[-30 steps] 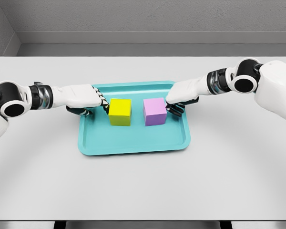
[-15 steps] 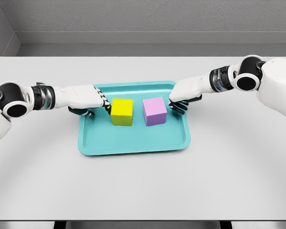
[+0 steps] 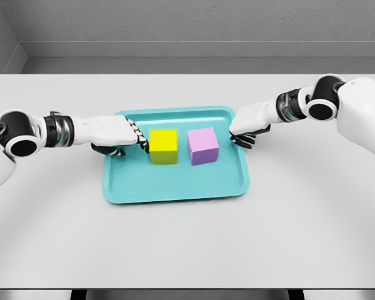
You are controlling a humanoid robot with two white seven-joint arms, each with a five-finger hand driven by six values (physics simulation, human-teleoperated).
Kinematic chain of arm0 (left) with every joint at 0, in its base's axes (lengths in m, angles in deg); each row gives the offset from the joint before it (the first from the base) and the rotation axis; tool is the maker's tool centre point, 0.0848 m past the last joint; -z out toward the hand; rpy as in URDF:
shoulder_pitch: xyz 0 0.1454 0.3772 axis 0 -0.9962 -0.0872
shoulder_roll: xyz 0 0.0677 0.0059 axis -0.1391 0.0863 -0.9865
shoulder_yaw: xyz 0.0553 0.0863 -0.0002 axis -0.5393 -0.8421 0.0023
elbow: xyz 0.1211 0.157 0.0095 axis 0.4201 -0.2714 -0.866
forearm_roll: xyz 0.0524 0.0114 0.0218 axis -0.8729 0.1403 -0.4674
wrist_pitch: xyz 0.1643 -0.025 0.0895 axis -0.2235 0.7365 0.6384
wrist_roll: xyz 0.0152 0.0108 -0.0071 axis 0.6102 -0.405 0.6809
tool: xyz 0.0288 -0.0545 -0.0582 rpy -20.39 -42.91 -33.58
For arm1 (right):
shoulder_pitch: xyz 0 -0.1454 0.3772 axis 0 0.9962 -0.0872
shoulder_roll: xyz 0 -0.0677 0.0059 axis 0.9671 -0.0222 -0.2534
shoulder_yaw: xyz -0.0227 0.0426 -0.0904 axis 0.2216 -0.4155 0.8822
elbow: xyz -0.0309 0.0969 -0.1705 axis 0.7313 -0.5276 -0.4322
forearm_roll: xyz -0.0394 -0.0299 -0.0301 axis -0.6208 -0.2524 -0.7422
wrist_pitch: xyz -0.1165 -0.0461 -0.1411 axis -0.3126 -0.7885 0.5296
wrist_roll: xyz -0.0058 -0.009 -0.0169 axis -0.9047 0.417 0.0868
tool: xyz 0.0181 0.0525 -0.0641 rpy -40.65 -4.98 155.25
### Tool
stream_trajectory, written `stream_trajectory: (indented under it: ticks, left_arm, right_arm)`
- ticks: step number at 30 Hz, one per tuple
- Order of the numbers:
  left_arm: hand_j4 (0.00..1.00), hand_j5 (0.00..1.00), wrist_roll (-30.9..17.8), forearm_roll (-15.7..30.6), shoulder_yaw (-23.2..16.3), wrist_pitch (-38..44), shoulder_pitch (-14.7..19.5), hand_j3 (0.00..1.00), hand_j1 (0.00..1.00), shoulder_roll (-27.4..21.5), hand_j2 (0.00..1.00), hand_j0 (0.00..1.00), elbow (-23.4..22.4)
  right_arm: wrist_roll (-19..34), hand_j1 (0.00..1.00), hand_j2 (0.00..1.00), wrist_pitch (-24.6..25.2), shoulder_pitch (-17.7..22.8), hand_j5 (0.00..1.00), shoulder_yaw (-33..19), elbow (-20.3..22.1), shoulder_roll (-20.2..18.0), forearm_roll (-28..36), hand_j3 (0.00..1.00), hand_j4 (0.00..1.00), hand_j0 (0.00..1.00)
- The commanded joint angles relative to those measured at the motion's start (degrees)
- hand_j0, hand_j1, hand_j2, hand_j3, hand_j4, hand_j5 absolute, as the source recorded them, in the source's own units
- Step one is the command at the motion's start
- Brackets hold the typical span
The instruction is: Push two cubes
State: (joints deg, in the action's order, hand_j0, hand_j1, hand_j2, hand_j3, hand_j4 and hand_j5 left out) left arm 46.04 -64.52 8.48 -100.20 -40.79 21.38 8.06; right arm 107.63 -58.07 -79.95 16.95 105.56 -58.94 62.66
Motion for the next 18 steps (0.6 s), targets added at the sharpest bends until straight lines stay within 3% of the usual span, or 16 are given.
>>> stream_trajectory:
  ticks: [1,18]
  left_arm:
    - [0.67,0.67,0.01,0.19,-0.10,0.02,0.00,0.67,0.67,0.03,0.67,0.67,0.12]
    - [0.68,0.68,0.01,0.19,-0.18,0.02,0.00,0.68,0.68,-0.05,0.68,0.68,0.12]
  right_arm:
    - [0.14,0.13,0.13,0.00,0.00,0.13,0.32,0.25,0.36,0.80,0.13,0.13,0.13]
    - [0.14,0.13,0.13,0.00,-0.62,0.13,2.08,2.45,1.86,0.80,0.13,0.13,0.13]
